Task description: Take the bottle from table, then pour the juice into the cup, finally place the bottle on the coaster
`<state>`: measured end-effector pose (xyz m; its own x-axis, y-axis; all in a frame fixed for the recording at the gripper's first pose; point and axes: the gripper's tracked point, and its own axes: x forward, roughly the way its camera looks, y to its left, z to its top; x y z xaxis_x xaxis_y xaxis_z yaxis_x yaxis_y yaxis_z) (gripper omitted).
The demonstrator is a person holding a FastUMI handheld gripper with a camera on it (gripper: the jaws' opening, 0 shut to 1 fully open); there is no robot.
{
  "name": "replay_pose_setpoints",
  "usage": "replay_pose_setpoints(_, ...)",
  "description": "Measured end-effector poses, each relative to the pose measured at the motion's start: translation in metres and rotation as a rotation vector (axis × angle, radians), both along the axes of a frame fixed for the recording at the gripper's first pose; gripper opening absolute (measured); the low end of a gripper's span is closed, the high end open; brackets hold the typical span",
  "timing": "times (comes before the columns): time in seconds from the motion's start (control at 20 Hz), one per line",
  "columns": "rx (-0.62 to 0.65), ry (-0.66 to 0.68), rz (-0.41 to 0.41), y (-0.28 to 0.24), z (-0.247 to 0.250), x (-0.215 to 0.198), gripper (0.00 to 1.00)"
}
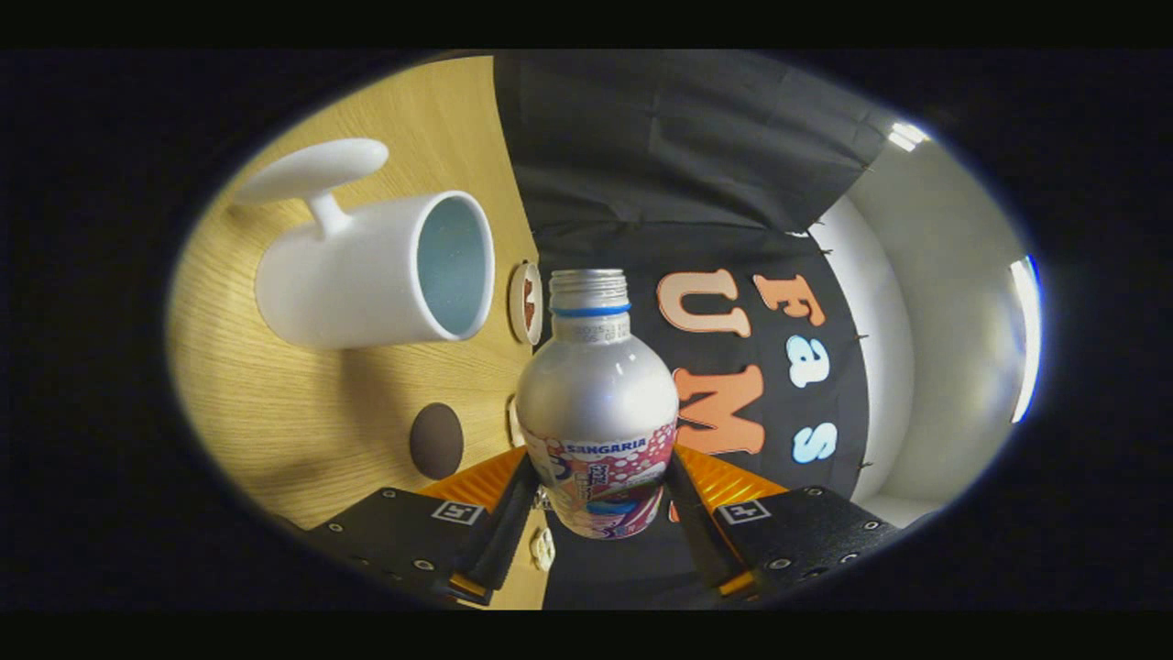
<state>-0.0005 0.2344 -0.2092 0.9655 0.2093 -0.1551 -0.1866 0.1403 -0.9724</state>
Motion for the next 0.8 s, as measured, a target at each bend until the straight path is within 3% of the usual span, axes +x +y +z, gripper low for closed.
replay_pose_setpoints(0.8,-0.207,-0.052,0.054,0.0009,0.0019,0.0082,0.77)
